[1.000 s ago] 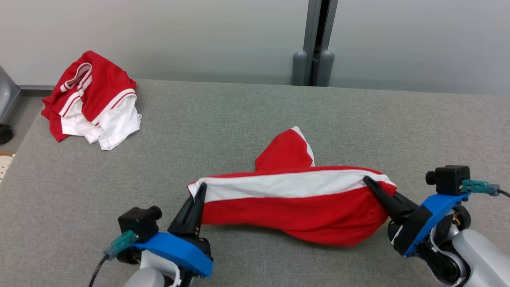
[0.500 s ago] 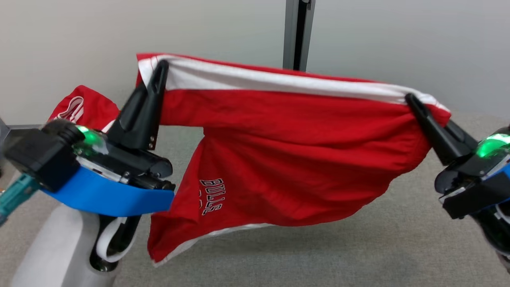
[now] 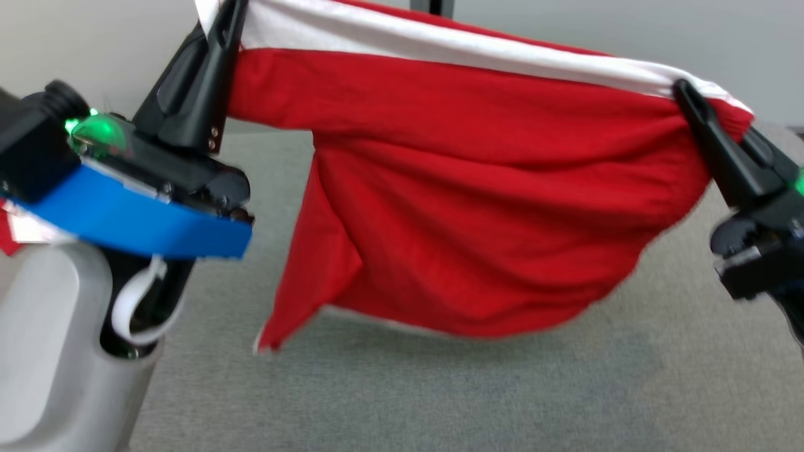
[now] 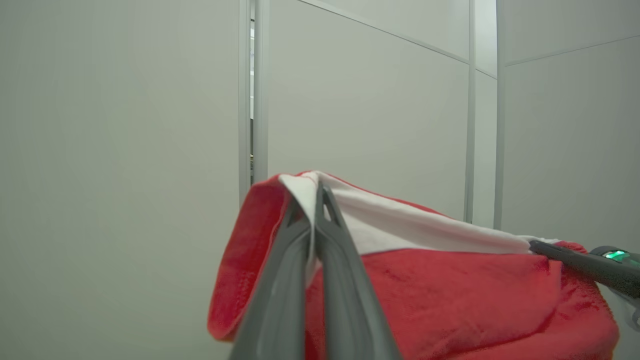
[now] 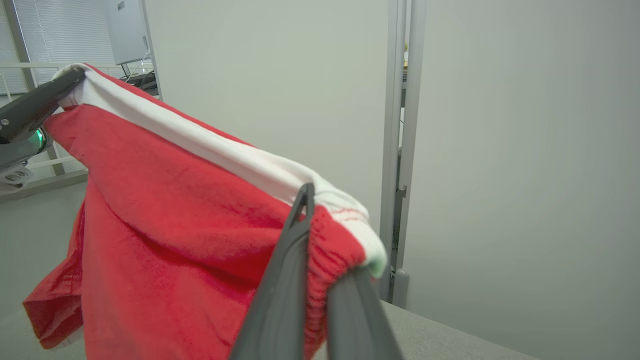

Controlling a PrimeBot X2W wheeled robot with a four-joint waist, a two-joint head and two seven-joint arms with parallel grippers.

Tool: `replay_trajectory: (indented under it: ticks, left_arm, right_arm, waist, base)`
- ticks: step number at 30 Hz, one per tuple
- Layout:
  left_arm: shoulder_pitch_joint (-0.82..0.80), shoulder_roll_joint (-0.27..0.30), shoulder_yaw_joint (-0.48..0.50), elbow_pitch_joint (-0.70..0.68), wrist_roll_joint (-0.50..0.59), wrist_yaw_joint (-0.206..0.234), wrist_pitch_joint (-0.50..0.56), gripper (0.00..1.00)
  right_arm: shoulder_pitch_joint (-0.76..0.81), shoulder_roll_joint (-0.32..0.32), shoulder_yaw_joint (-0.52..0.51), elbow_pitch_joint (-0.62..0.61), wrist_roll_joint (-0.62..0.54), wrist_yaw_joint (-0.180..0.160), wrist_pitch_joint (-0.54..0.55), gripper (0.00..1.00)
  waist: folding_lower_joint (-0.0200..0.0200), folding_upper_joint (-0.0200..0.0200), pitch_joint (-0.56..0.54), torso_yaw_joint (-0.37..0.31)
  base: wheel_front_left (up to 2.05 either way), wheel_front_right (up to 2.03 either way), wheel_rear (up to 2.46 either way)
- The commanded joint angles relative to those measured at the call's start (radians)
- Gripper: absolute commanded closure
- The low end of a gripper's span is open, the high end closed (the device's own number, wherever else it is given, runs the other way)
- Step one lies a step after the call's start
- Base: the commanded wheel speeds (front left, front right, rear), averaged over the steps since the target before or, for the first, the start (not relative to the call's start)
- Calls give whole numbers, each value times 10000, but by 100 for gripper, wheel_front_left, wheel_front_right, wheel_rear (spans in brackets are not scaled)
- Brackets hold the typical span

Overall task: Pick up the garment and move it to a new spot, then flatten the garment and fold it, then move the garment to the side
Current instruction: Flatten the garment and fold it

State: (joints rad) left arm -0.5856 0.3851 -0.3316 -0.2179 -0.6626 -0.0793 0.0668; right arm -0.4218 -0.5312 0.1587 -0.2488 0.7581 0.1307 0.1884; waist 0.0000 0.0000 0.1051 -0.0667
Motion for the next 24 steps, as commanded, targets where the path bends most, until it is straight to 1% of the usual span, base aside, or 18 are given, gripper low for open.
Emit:
replay_trajectory:
  ticks: [1,3,6,10,13,16,20,24]
  left_arm:
    - [-364,-28,55,290,-39,-37,-36,100]
    - [-821,-76,76,923,-34,-90,-134,100]
    - [-1891,-91,103,2076,133,-235,-398,100]
    - [-3715,-191,204,3667,504,-360,-1241,100]
    - [-4669,-382,97,4700,673,-431,-2008,100]
    - [-4946,-583,-221,5583,633,-474,-2531,100]
    - [-4360,-689,-860,6655,425,-536,-2949,100]
    - [-3521,-579,-1780,6953,51,-534,-3240,100]
  right_arm:
    - [-467,174,99,221,-155,1,42,100]
    - [-1225,397,396,745,-457,1,99,100]
    - [-2791,837,904,1883,-1212,1,-118,100]
    - [-4980,1687,1129,3595,-2492,-1,-1120,100]
    - [-5979,2142,1388,4704,-3605,1,-2025,100]
    - [-6218,2675,1728,5691,-4005,2,-2759,100]
    - [-5755,2788,2669,6950,-4246,-1,-3527,100]
    - [-5253,2739,3225,7722,-3950,-1,-4166,100]
  waist:
    - [0,0,385,69]
    - [0,0,822,-62]
    - [0,0,1464,-272]
    - [0,0,2244,-443]
    - [0,0,2791,-448]
    - [0,0,3331,-410]
    - [0,0,3821,-328]
    - [0,0,3994,-250]
  base:
    - [0,0,0]
    - [0,0,0]
    - [0,0,0]
    - [0,0,0]
    - [0,0,0]
    - [0,0,0]
    - [0,0,0]
    - [0,0,0]
